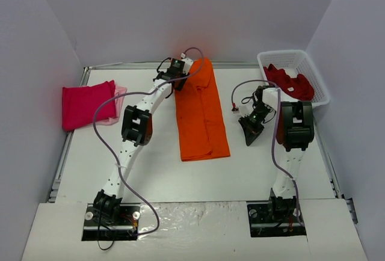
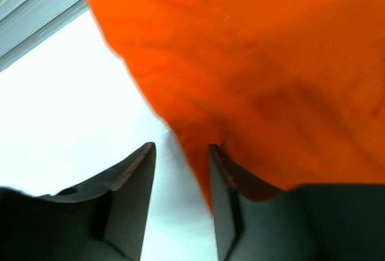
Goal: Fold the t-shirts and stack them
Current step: Rotate the tshirt 90 degrees, then grab the bottom of the folded rectangular tshirt with both arms
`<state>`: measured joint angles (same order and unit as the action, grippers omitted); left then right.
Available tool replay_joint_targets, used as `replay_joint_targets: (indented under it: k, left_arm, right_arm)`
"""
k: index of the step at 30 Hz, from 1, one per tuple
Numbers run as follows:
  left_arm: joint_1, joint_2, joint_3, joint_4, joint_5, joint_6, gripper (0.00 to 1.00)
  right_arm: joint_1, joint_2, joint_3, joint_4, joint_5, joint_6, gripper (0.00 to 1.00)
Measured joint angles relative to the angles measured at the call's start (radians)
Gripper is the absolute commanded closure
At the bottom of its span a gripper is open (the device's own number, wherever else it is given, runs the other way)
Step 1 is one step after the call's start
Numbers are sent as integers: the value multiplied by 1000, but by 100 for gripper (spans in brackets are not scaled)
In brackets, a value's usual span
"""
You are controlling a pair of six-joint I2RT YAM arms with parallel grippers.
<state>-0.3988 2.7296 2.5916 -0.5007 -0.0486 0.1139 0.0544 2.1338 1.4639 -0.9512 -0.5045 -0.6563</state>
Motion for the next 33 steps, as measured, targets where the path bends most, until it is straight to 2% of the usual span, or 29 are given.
replay_joint_targets:
  k: [1, 5, 13, 17, 19, 20, 22, 26, 28, 29, 30, 33]
  left_arm:
    - [0, -27, -35, -5, -21, 8, 54]
    - [5, -158, -158, -27, -56, 38, 42]
    - [0, -597, -421, -28, -30, 119, 40]
    - [-33, -881, -711, 11, 37, 194, 41]
    - [-76, -1033, -917, 33, 71, 247, 40]
    - [-105, -1096, -1022, 53, 81, 276, 40]
    - [-166, -1185, -1182, 46, 99, 328, 42]
    - [-296, -1226, -1354, 5, 98, 405, 45]
    - [-340, -1239, -1434, 12, 77, 430, 45]
    - [-357, -1250, -1477, 10, 70, 437, 45]
    - [-373, -1262, -1512, 5, 66, 444, 45]
    - [-399, -1286, -1576, 1, 65, 451, 45]
  right_arm:
    - [1, -2, 0, 0, 0, -1, 100]
    - [5, -24, -15, 22, 11, -2, 100]
    - [5, -147, -39, 134, 60, 4, 96]
    - [-6, -270, -91, 236, 133, 55, 72]
    - [-21, -349, -113, 281, 154, 77, 67]
    - [-31, -389, -123, 307, 152, 87, 57]
    - [-52, -458, -139, 340, 142, 105, 49]
    - [-129, -560, -187, 381, 56, 119, 33]
    - [-172, -577, -227, 399, 0, 126, 31]
    - [-195, -579, -256, 406, -30, 130, 24]
    - [-212, -579, -284, 410, -57, 134, 21]
    - [-244, -579, -361, 406, -125, 138, 20]
